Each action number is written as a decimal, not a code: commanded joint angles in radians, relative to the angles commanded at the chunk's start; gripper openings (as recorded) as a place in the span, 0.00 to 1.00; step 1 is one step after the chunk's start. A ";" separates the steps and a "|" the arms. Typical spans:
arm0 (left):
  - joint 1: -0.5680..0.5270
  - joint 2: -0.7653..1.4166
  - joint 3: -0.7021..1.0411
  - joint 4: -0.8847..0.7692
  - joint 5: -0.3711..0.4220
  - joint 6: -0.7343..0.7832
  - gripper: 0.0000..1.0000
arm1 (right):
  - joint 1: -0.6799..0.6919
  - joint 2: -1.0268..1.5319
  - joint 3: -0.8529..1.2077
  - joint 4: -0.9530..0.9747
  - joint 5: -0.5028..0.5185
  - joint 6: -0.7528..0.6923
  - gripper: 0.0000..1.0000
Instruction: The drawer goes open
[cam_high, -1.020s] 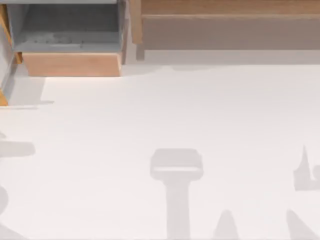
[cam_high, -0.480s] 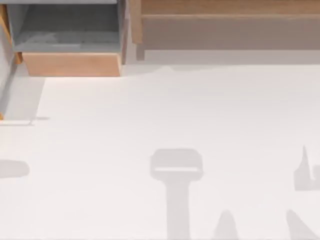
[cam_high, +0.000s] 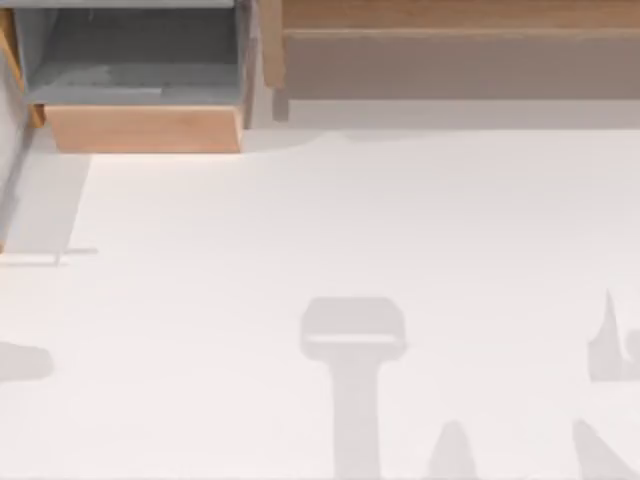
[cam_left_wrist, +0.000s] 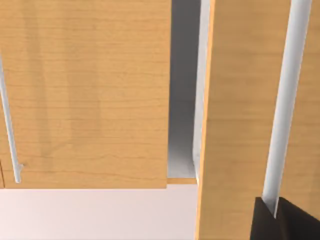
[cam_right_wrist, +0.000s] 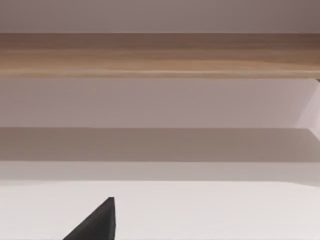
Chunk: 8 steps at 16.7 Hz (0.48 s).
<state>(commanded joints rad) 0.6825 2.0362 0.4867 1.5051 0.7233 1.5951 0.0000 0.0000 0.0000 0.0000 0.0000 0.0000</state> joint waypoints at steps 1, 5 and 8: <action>0.000 0.000 0.000 0.000 0.000 0.000 0.15 | 0.000 0.000 0.000 0.000 0.000 0.000 1.00; 0.000 0.000 0.000 0.000 0.000 0.000 0.45 | 0.000 0.000 0.000 0.000 0.000 0.000 1.00; 0.000 0.000 0.000 0.000 0.000 0.000 0.68 | 0.000 0.000 0.000 0.000 0.000 0.000 1.00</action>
<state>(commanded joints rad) 0.6825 2.0362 0.4867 1.5051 0.7233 1.5951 0.0000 0.0000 0.0000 0.0000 0.0000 0.0000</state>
